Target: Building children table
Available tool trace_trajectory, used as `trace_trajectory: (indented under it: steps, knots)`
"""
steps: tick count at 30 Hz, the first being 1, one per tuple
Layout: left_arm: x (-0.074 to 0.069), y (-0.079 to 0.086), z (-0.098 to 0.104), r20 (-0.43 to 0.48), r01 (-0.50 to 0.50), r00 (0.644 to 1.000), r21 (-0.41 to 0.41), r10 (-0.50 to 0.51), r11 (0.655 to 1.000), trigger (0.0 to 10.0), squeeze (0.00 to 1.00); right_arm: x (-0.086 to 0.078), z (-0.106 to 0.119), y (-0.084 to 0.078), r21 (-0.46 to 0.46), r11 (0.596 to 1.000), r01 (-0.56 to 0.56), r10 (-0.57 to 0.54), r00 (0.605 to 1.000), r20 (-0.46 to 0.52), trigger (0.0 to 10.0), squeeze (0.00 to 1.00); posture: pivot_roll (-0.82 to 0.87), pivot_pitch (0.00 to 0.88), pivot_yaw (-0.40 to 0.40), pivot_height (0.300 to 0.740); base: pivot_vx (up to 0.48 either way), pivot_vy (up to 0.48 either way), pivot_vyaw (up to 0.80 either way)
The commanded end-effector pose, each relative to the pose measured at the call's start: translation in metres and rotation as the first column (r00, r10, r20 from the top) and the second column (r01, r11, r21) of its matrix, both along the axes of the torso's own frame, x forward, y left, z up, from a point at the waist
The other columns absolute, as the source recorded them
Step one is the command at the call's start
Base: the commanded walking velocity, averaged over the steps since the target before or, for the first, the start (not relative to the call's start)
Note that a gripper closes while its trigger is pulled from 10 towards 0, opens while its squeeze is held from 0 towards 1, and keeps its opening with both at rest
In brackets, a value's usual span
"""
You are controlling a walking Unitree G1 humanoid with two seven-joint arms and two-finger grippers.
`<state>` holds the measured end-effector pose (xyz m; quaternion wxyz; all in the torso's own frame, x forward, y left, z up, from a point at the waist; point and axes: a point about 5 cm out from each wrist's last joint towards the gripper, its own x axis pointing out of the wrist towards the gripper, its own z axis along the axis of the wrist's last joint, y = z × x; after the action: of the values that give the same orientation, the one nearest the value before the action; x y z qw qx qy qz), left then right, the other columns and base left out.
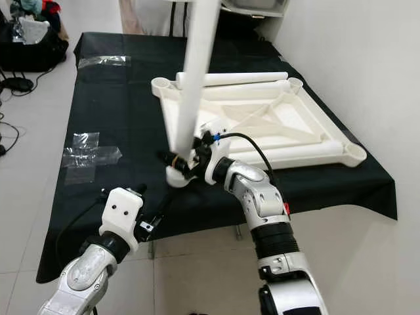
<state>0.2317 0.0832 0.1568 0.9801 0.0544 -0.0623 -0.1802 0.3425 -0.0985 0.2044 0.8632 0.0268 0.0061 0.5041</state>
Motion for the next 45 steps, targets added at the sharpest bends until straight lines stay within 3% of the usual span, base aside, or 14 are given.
trace_trajectory:
  steps: [1,5,6,7,18,20,22,26,31,35,37,38,39,45]
  knots:
    - [-0.002,-0.003,0.0,-0.004,0.009,1.0,-0.007,-0.009,1.0,10.0,0.0,-0.002,-0.005,0.009,-0.023,0.998,-0.059,0.059,0.998,0.016,10.0,0.0,0.08,0.152,-0.135,0.74,0.0,0.0,0.0]
    - [-0.002,-0.003,0.0,-0.005,0.006,1.0,-0.006,-0.006,1.0,10.0,0.0,0.011,0.0,0.021,0.003,0.999,0.054,-0.054,0.996,0.073,8.4,0.0,0.08,0.152,-0.134,0.74,0.0,0.0,0.0]
    - [-0.002,-0.002,0.0,-0.005,0.005,1.0,-0.006,-0.005,1.0,10.0,0.0,0.013,0.003,0.024,0.026,0.996,0.085,-0.087,0.993,0.077,1.7,0.0,0.08,0.155,-0.135,0.74,0.0,0.0,0.0]
    - [-0.002,-0.002,0.0,-0.005,0.005,1.0,-0.006,-0.005,1.0,10.0,0.0,0.015,0.005,0.025,0.045,0.993,0.105,-0.109,0.99,0.084,0.0,0.0,0.08,0.156,-0.135,0.74,0.0,0.0,0.0]
    - [-0.002,-0.002,0.0,-0.005,0.003,1.0,-0.007,-0.003,1.0,10.0,0.0,0.025,0.006,0.015,0.099,0.932,0.35,-0.355,0.934,0.042,0.0,0.0,0.07,0.157,-0.134,0.74,0.0,0.0,0.0]
    - [-0.001,-0.002,0.0,-0.005,0.003,1.0,-0.006,-0.003,1.0,10.0,0.0,0.035,0.0,0.001,0.065,0.778,0.625,-0.627,0.779,0.012,0.0,0.0,0.07,0.156,-0.134,0.74,0.0,0.0,0.0]
    - [-0.001,-0.002,0.0,-0.005,0.003,1.0,-0.006,-0.003,1.0,10.0,0.0,0.035,0.0,0.001,0.065,0.778,0.625,-0.627,0.779,0.012,0.0,0.0,0.07,0.156,-0.134,0.74,0.0,0.0,0.0]
    - [0.0,-0.002,0.0,-0.005,0.003,1.0,-0.006,-0.003,1.0,10.0,0.0,0.033,-0.009,-0.028,0.011,0.416,0.909,-0.909,0.416,-0.017,0.0,0.0,0.07,0.155,-0.136,0.74,0.0,0.0,0.0]
    - [0.0,-0.002,0.0,-0.003,0.0,1.0,-0.005,0.0,1.0,10.0,0.0,0.02,-0.011,-0.028,-0.011,0.275,0.961,-0.961,0.275,-0.03,0.0,0.0,0.07,0.154,-0.137,0.74,0.0,0.0,0.0]
    - [0.0,-0.002,0.0,-0.003,0.001,1.0,-0.005,-0.001,1.0,10.0,0.0,0.019,-0.013,-0.024,-0.019,0.271,0.962,-0.962,0.27,-0.029,0.0,0.0,0.07,0.154,-0.137,0.74,0.0,0.0,0.0]
    - [0.0,-0.002,0.0,-0.003,0.0,1.0,-0.006,0.0,1.0,10.0,0.0,0.02,-0.014,-0.019,-0.012,0.283,0.959,-0.958,0.282,-0.056,3.3,0.0,0.07,0.154,-0.139,0.74,0.0,0.0,0.0]
    - [0.0,-0.002,0.0,-0.003,-0.001,1.0,-0.006,0.001,1.0,10.0,0.0,0.021,-0.013,-0.014,0.017,0.324,0.946,-0.944,0.324,-0.067,10.0,0.11,0.07,0.155,-0.14,0.74,0.0,0.0,0.0]
    - [0.0,-0.002,0.0,-0.003,-0.002,1.0,-0.007,0.002,1.0,10.0,0.0,0.022,-0.011,-0.01,0.035,0.356,0.934,-0.931,0.358,-0.068,10.0,1.0,0.07,0.154,-0.138,0.74,0.0,0.0,0.0]
    - [0.001,-0.002,-0.001,-0.004,-0.001,1.0,-0.008,0.001,1.0,10.0,0.0,0.027,-0.01,-0.011,0.083,0.481,0.873,-0.868,0.488,-0.091,10.0,1.0,0.07,0.152,-0.14,0.74,0.0,0.0,0.0]
